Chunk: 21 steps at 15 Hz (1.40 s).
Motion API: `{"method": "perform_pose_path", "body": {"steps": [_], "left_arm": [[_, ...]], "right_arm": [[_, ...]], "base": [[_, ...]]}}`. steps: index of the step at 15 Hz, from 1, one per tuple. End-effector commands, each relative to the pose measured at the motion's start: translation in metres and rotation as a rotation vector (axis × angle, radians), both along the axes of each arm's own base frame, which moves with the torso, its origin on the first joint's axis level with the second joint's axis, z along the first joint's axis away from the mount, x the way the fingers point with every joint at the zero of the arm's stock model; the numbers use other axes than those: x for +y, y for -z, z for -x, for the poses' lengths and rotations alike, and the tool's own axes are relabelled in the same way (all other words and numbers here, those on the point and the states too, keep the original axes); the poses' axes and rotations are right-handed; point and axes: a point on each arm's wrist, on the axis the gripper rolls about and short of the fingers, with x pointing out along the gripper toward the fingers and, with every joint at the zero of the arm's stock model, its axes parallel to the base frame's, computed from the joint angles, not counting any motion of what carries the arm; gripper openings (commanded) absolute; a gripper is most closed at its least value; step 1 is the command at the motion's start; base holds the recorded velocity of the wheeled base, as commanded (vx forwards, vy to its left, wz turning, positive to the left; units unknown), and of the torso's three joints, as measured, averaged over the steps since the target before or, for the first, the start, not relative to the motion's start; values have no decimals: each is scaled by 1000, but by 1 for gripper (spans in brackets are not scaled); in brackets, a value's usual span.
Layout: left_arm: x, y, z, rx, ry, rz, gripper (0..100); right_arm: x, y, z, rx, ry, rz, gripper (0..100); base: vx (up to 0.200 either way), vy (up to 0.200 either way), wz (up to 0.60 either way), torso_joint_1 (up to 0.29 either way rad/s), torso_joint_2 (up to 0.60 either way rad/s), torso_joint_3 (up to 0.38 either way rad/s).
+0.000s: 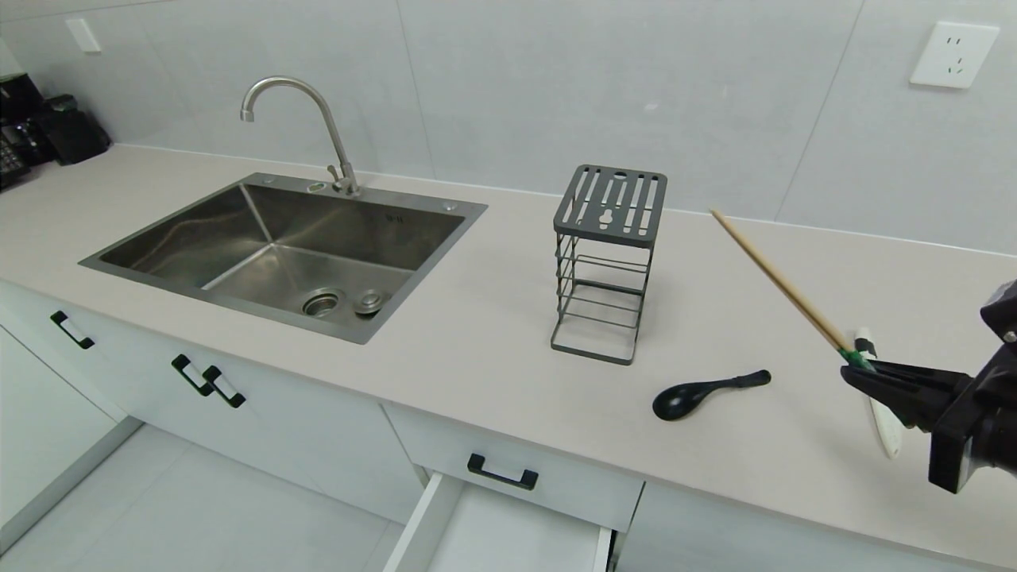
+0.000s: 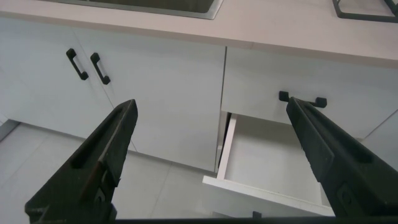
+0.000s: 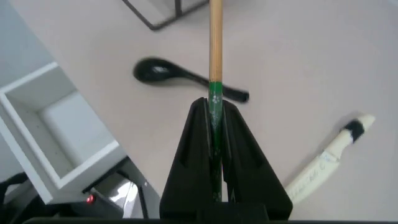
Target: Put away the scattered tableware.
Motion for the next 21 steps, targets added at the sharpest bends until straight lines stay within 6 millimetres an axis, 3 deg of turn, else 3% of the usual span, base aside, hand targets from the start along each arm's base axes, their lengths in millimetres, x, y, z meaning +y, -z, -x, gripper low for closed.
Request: {"method": "perform_pose_path", "body": {"steps": [1,7,13,17,21], "left_arm": [[0,0,0,1,0,0,100],[0,0,0,1,-2,0,100],[0,0,0,1,-2,0,100],[0,0,0,1,0,0,100],[0,0,0,1,-2,0,100]], "right_arm": [[2,-8,4,-50,-38,-18,0],[15,-16,4,-100,-196,4,0],[60,-20,-21,-63,-371,9,0],[104,-29,-36,-43,-491,13,0],[119,-17,-50,27,-508,40,0]], "base": [[0,0,0,0,0,0],[0,0,0,0,0,0],[0,0,0,0,0,0],[0,0,0,0,0,0],[0,0,0,0,0,0]]}}
